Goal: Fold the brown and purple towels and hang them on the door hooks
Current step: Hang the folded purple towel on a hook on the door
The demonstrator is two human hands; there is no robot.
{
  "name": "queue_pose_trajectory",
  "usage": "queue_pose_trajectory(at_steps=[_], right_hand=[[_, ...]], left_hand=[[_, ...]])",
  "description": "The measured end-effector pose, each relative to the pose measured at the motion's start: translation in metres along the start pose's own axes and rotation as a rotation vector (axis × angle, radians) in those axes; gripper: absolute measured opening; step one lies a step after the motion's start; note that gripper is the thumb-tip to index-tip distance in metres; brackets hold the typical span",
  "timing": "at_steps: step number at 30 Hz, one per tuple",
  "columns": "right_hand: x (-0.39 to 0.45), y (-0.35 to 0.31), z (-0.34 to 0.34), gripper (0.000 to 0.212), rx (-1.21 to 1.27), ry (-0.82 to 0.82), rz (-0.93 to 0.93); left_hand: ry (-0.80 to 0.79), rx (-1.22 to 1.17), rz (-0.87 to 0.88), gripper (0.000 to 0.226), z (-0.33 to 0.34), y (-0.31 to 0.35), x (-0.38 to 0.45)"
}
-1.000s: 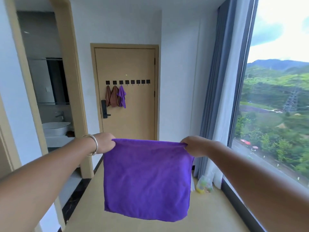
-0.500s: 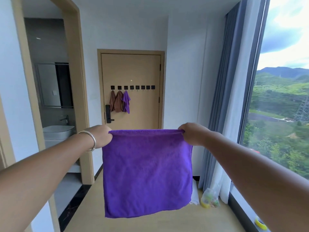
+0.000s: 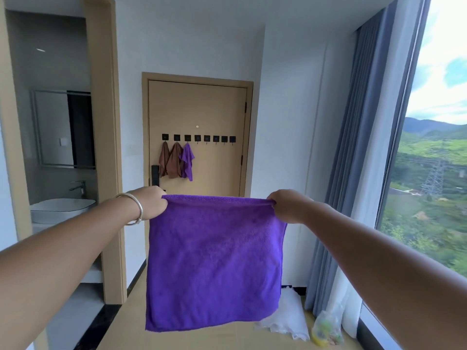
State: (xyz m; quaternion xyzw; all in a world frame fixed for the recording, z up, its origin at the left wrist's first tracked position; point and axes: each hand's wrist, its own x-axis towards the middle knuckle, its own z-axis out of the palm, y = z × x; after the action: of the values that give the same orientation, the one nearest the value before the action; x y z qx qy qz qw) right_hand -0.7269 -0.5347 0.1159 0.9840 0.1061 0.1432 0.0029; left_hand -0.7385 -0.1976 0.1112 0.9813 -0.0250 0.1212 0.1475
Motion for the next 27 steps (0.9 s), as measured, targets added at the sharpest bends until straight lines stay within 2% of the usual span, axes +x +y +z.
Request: queue_pose_trajectory(at_steps=[14,24,27], right_hand=[[0.162,-0.005,0.065,0.040,-0.019,-0.045,-0.004],[0.311,0.048,0.103,0.042,0.052,-0.022,-0.022],[0.351,0.061,0.107,0.037,0.063,-0.015,-0.043]], left_hand=[[-0.071,-0.002,-0.024,0.028,0.044,-0.062,0.140],[-0.045,0.021,-0.063,0.027,0.061,-0.048,0.271],[-0.027,0.025,-0.078,0.027,0.064,-0.042,0.308]])
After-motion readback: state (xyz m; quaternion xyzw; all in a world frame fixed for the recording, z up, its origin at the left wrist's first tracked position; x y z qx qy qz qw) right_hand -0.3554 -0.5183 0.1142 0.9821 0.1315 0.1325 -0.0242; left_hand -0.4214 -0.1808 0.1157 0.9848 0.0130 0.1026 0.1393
